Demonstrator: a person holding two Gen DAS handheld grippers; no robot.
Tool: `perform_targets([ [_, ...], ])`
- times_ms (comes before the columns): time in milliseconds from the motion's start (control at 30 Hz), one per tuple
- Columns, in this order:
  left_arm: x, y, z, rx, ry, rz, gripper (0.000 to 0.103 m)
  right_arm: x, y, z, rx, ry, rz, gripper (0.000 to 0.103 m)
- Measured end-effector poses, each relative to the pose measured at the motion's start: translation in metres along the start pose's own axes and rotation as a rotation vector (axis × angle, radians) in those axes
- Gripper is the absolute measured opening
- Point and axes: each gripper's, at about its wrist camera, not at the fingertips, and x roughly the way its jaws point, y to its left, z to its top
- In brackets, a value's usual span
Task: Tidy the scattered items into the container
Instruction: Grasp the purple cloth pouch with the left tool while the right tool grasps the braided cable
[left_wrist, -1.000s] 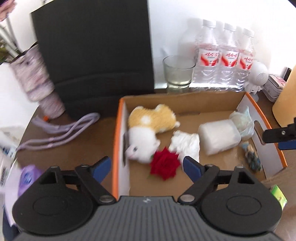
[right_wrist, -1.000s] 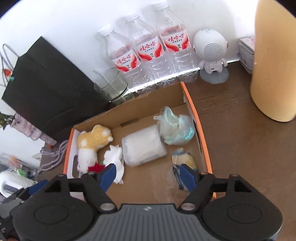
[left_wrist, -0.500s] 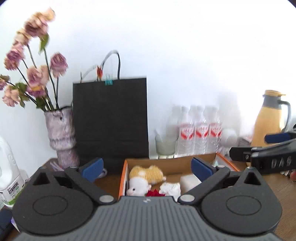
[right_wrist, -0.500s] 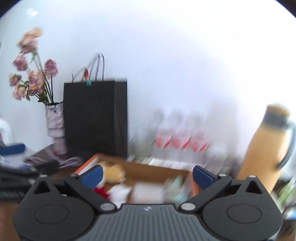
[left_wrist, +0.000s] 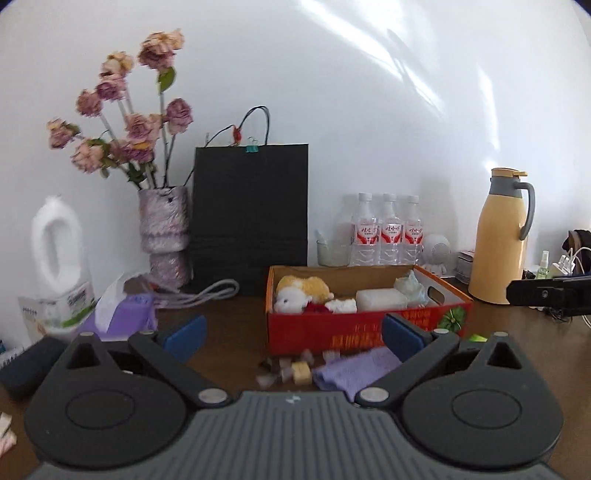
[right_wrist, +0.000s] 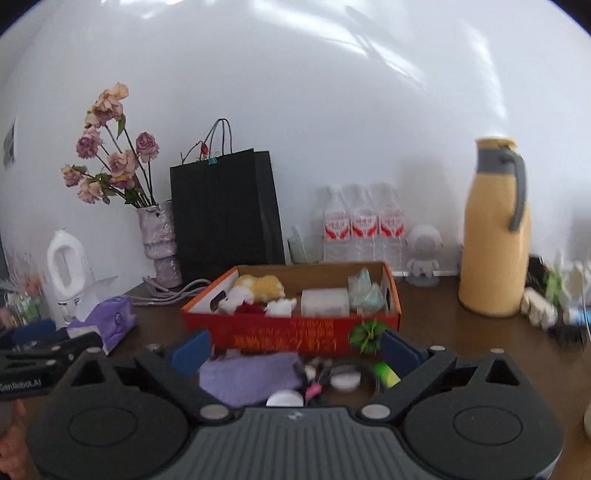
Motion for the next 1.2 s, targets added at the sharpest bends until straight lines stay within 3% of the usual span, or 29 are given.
perform_targets([
  [67,-0.016,-0.003,-0.027,-0.006,0.121,-0.059,0.103,-0.015,0.003,-0.032,0.014,0.064,0.039,0.097],
  [100,-0.017,-0.006,-0.036,0.010,0.173,-0.094,0.103,-0.015,0.007,-0.043,-0.014,0.109,0.041,0.092],
  [200,-0.002,-0.013,-0.039,0.058,0.176,-0.137,0.103,-0.002,0.015,-0.056,-0.085,0.160,0.001,0.089],
  [267,0.028,-0.013,-0.030,0.015,0.213,-0.147,0.103,0.015,0.011,-0.052,-0.080,0.167,-0.018,0.088],
  [333,0.065,-0.011,-0.020,-0.042,0.275,-0.188,0.102,0.032,0.007,-0.044,-0.081,0.179,-0.061,0.079],
  [400,0.097,-0.013,-0.011,-0.081,0.326,-0.198,0.090,0.046,0.004,-0.036,-0.090,0.178,-0.073,0.078],
  [567,0.165,-0.016,-0.003,-0.101,0.406,-0.223,0.082,0.082,0.002,-0.024,-0.194,0.207,-0.102,0.077],
  [667,0.191,-0.015,-0.002,-0.121,0.453,-0.195,0.057,0.102,-0.003,-0.019,-0.224,0.200,-0.072,0.076],
  [767,0.205,-0.014,0.000,-0.148,0.477,-0.231,0.030,0.129,-0.011,-0.013,-0.200,0.241,-0.069,0.058],
  [800,0.205,-0.014,0.001,-0.152,0.480,-0.231,0.014,0.139,-0.013,-0.010,-0.183,0.272,-0.067,0.049],
  [900,0.200,-0.010,0.003,-0.184,0.452,-0.250,0.003,0.165,-0.015,-0.011,-0.154,0.350,-0.064,0.043],
  [1000,0.178,-0.011,0.016,-0.200,0.359,-0.314,0.002,0.182,-0.021,-0.019,-0.071,0.410,-0.004,0.024],
  [1200,0.118,-0.017,0.062,-0.154,0.166,-0.393,0.002,0.167,-0.028,-0.017,0.011,0.360,-0.003,0.018],
])
